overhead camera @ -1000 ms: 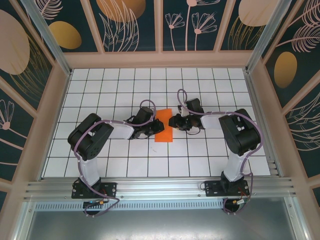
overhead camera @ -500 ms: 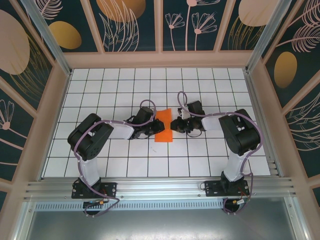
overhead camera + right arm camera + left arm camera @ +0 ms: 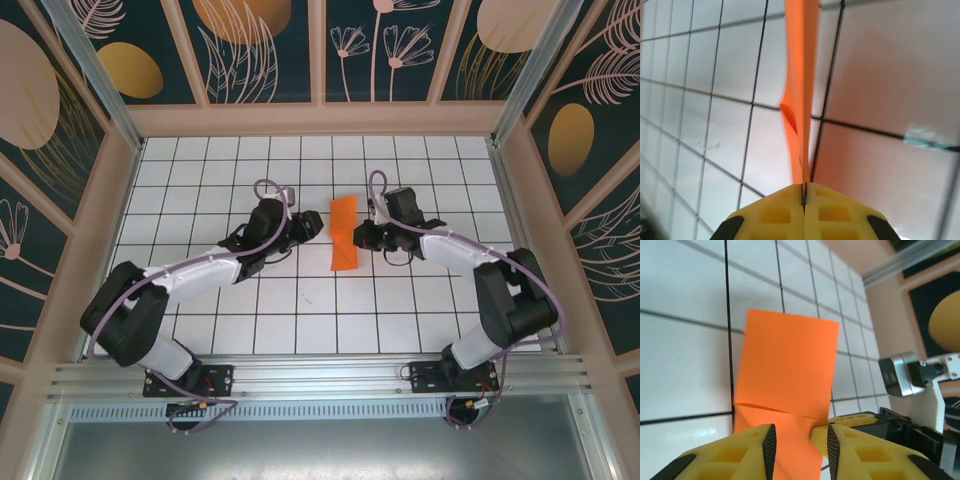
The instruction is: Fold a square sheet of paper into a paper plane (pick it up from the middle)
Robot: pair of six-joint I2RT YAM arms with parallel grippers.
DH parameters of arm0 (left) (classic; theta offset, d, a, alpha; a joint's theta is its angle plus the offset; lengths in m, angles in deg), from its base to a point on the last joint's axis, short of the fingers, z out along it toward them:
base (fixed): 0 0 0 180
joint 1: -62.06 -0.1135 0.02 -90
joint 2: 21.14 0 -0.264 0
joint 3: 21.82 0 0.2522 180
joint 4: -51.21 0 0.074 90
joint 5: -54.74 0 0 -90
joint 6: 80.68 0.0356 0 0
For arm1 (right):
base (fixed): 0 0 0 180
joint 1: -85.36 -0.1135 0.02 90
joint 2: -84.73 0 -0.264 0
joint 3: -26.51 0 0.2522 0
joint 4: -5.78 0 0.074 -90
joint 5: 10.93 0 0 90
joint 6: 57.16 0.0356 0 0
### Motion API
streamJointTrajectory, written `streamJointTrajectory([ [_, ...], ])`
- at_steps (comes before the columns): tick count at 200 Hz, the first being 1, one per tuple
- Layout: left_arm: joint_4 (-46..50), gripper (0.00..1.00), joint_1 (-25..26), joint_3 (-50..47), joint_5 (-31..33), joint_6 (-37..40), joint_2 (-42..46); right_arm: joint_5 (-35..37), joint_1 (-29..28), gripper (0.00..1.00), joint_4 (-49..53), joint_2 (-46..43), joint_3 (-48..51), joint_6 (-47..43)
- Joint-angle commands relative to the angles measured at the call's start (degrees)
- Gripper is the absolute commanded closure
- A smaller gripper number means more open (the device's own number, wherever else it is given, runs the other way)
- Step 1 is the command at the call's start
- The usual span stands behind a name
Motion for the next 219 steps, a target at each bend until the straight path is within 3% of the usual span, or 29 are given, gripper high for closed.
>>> streamJointTrajectory([
  [1, 4.46, 0.63, 0.06, -2.87, 10.34, 1.22, 4.32, 25.35, -3.15, 0.98, 18.03, -6.45, -7.09, -6.83],
  [16, 4.59, 0.63, -0.33, -4.89, 13.71, 0.59, 6.96, 39.36, -5.97, 0.99, 25.72, -7.2, -10.78, -8.49],
  [29, 4.36, 0.63, -0.63, -6.65, 15.46, -0.22, 8.69, 47.22, -7.92, 0.99, 31.38, -6.04, -13.66, -7.82],
  [50, 4.35, 0.63, -1.23, -8.69, 17.61, -1.61, 10.93, 52.81, -11.9, 0.98, 35.7, -3.32, -15.62, -7.33],
  [91, 6.56, 0.66, -1.96, -11.41, 22.29, -3.14, 15.66, 56.68, -21.67, 0.96, 38.73, 7.11, -18.74, -3.98],
  [126, 9.71, 0.69, -2.25, -13.8, 28.59, -4.1, 22.36, 55.87, -29.57, 0.94, 40.32, 18.65, -23.98, -1.12],
  [161, 12.72, 0.71, -2.39, -15.79, 33.61, -4.15, 29.03, 46.84, -33.37, 0.83, 35.9, 23.93, -27.31, 1.77],
  [175, 13.72, 0.71, -2.46, -16.06, 34.15, -3.83, 30.49, 42.57, -33.48, 0.8, 33.59, 25.04, -27.14, 2.54],
  [201, 13.61, 0.7, -2.49, -16.08, 33.07, -2.35, 30.87, 36.59, -32.97, 0.63, 29.83, 25.14, -25.36, 2.74],
  [219, 12.2, 0.68, -2.45, -15.61, 30.42, -0.68, 29.71, 32.65, -32.49, 0.6, 26.19, 20.99, -22.95, 2.23],
])
